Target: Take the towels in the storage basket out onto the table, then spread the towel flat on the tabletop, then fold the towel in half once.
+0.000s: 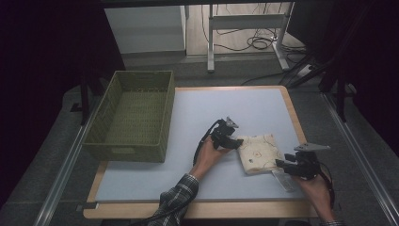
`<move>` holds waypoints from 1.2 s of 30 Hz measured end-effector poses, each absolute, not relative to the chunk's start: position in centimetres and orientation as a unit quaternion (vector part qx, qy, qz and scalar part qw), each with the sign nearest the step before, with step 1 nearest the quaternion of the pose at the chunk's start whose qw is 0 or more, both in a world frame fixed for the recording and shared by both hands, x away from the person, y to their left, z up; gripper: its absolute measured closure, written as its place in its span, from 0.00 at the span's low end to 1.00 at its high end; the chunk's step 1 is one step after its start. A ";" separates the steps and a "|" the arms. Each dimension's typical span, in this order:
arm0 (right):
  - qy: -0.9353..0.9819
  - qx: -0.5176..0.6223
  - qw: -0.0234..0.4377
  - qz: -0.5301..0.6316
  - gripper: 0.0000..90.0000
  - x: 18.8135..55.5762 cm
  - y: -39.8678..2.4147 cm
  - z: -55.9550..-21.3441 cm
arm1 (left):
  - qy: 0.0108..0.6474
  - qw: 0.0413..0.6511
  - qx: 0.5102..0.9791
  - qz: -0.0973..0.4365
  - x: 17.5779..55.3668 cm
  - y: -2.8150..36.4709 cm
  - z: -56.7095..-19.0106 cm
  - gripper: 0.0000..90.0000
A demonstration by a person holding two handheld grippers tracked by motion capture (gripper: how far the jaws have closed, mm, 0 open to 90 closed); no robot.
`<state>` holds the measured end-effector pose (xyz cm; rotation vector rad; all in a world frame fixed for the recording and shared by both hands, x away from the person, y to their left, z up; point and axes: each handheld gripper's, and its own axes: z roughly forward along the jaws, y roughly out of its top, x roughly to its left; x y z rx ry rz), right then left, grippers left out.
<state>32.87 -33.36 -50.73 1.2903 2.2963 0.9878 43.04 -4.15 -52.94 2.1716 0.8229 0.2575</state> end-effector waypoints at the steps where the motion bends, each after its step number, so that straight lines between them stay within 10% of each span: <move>1: 0.808 0.456 0.160 0.338 0.46 33.0 -33.3 -51.0 | 0.325 0.390 0.855 0.101 43.1 -4.1 -53.1 0.45; 8: 0.814 0.453 0.150 0.331 0.44 32.6 -32.5 -51.6 | 0.331 0.386 0.856 0.097 43.2 -4.1 -53.3 0.41; 16: 0.811 0.459 0.079 0.353 0.88 32.6 -32.2 -51.5 | 0.319 0.374 0.867 0.086 43.5 -4.5 -52.9 0.45; 24: 0.795 0.470 0.049 0.381 0.92 32.6 -32.8 -51.6 | 0.303 0.364 0.879 0.052 43.1 -5.4 -52.2 0.90; 36: 0.790 0.455 0.035 0.409 0.91 32.3 -32.5 -50.4 | 0.303 0.360 0.880 0.059 43.1 -4.3 -51.0 0.94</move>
